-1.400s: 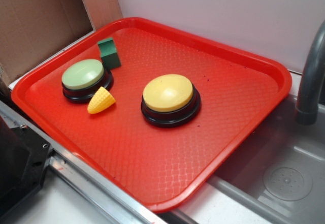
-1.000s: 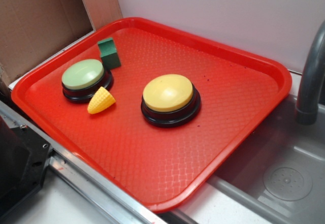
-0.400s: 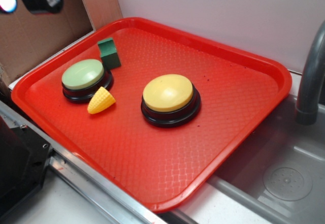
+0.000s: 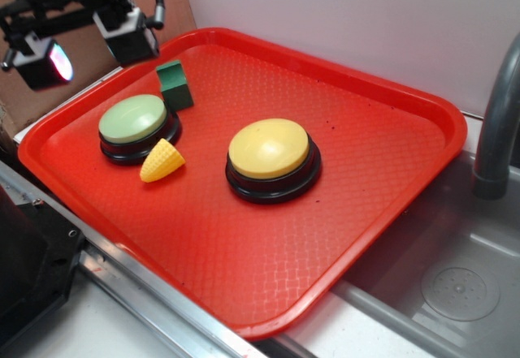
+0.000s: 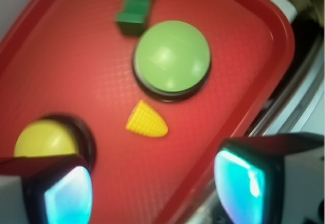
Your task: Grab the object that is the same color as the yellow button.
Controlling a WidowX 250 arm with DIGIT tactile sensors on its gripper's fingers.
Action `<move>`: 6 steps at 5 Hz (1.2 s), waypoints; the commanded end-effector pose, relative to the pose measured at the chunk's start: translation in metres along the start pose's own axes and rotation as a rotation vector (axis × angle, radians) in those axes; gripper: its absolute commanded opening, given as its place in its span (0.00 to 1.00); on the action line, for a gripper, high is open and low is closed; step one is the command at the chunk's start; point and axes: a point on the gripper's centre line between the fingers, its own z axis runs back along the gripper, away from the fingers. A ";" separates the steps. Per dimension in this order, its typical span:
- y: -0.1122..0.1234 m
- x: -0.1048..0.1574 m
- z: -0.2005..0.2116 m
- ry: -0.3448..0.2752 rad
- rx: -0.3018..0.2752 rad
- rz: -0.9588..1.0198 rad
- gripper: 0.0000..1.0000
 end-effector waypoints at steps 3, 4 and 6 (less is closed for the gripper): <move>-0.006 0.010 -0.077 -0.128 0.046 0.233 1.00; -0.004 0.005 -0.085 -0.128 0.069 0.216 1.00; -0.001 -0.001 -0.099 -0.140 0.103 0.197 1.00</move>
